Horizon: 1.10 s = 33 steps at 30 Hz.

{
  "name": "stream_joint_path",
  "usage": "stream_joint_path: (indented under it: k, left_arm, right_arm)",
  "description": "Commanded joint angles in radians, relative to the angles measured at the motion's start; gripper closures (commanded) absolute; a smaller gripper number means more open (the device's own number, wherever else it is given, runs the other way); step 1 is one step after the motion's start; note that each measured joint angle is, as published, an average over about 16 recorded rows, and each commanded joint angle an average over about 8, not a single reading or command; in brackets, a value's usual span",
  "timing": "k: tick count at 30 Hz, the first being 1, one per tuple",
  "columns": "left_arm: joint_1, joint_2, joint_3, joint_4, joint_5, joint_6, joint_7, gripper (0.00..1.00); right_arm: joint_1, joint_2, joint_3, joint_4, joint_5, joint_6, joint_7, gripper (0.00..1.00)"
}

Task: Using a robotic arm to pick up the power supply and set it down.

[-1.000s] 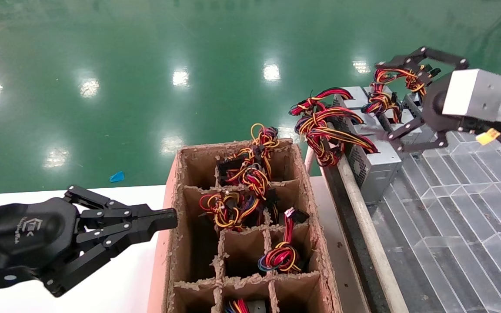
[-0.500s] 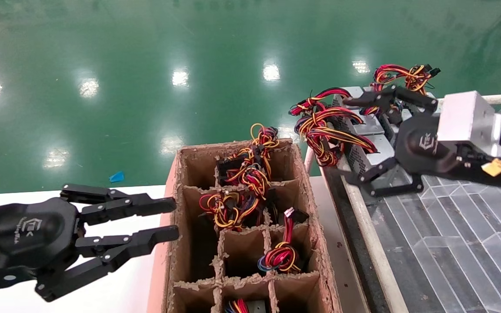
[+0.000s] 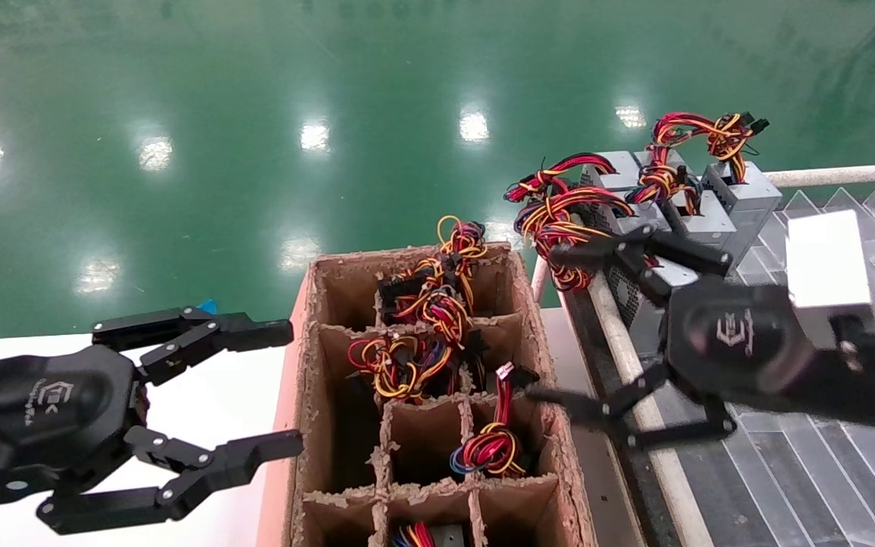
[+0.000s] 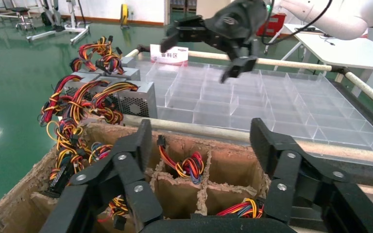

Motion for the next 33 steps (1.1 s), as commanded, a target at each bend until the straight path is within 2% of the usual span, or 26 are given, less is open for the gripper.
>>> stream_joint_path:
  k: [1, 14, 33]
  left_arm:
    - [0.0, 0.0, 0.0, 0.0, 0.0, 0.0, 0.0, 0.0]
    - [0.0, 0.0, 0.0, 0.0, 0.0, 0.0, 0.0, 0.0]
    - [0.0, 0.0, 0.0, 0.0, 0.0, 0.0, 0.0, 0.0]
  right_arm:
    - [-0.027, 0.002, 0.011, 0.021, 0.022, -0.008, 0.032, 0.0]
    - [-0.177, 0.013, 0.07, 0.137, 0.144, -0.051, 0.21, 0.0]
    - [-0.171, 0.013, 0.069, 0.132, 0.139, -0.05, 0.204, 0.0]
